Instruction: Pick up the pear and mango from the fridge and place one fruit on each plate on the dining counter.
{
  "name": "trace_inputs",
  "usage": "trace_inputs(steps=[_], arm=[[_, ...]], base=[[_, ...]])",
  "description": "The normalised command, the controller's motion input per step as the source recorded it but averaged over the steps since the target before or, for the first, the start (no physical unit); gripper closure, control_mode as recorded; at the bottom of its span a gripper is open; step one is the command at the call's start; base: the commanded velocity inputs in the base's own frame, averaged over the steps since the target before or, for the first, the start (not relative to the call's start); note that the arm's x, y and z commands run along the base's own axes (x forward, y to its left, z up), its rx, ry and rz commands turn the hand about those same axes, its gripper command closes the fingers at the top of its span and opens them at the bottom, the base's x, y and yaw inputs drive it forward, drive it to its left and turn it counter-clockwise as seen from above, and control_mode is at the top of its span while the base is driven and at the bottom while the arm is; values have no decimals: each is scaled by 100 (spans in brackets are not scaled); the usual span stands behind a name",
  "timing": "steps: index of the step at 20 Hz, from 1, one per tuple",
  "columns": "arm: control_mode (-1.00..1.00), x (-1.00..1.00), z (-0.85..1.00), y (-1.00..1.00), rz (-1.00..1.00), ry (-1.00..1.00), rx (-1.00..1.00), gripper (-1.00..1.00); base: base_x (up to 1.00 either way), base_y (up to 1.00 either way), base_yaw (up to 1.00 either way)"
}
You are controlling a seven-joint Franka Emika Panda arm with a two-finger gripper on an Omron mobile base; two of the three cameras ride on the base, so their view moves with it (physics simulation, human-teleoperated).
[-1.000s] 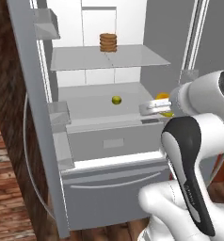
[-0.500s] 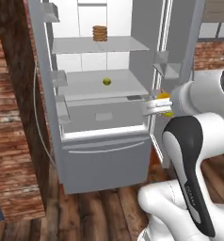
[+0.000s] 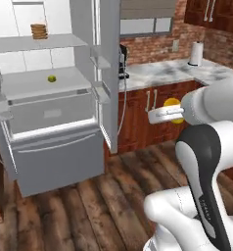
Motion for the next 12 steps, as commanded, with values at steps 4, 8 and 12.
trace_inputs(steps=[4, 8, 12], arm=[[100, 0, 0, 0, 0, 0, 0, 100], [100, 0, 0, 0, 0, 0, 0, 100], [100, 0, 0, 0, 0, 0, 0, 100]], base=[[0, 0, -100], [0, 0, -100], [0, 0, -100]])
